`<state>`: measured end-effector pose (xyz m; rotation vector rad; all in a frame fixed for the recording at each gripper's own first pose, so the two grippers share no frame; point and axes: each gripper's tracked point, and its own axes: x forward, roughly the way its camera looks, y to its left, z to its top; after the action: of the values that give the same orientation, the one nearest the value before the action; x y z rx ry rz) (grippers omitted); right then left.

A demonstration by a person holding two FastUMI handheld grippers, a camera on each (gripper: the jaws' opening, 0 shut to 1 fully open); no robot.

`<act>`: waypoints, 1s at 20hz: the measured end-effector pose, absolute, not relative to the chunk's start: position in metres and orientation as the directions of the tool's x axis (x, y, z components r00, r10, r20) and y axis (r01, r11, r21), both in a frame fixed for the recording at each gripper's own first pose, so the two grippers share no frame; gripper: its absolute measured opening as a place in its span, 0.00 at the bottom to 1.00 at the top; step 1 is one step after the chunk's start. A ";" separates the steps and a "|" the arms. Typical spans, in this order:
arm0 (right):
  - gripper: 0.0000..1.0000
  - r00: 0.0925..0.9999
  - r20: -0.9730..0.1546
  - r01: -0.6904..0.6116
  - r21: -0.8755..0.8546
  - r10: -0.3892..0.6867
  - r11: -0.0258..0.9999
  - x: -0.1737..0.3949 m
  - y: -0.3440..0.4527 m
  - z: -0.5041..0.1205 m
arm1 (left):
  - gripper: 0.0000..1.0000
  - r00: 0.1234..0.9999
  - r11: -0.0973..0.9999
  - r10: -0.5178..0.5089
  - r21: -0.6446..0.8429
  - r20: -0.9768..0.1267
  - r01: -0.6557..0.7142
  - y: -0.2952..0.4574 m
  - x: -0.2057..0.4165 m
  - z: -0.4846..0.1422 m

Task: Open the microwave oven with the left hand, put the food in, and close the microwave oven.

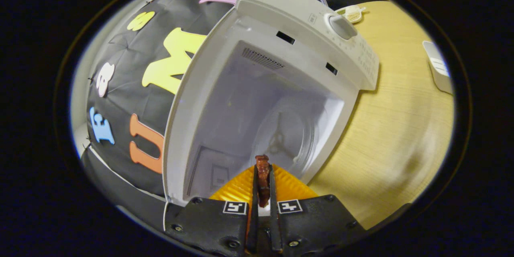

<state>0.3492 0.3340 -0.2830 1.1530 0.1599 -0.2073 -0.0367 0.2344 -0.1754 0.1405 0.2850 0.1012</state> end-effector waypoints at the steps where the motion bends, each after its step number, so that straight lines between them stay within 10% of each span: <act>1: 0.14 0.969 -0.234 0.247 0.883 -0.081 0.399 0.358 0.330 -0.288 | 0.94 0.954 0.985 0.117 0.154 -0.274 -0.077 0.234 -0.036 -0.177; 13: 0.17 0.957 -0.249 0.277 0.636 -0.148 0.720 0.379 0.311 -0.305 | 0.94 0.953 0.980 0.107 0.191 -0.284 -0.053 0.230 -0.033 -0.180; 19: 0.60 0.960 -0.240 0.246 0.494 -0.141 0.834 0.380 0.311 -0.307 | 0.94 0.952 0.983 0.105 0.175 -0.286 -0.056 0.228 -0.031 -0.185; 20: 0.81 0.960 -0.236 0.248 0.470 -0.150 0.847 0.378 0.309 -0.307 | 0.94 0.954 0.982 0.107 0.177 -0.281 -0.058 0.228 -0.031 -0.183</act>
<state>0.3782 0.3091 -0.3066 0.5194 0.1937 -0.2111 -0.0311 0.2282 -0.1834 0.1684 0.2935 0.0843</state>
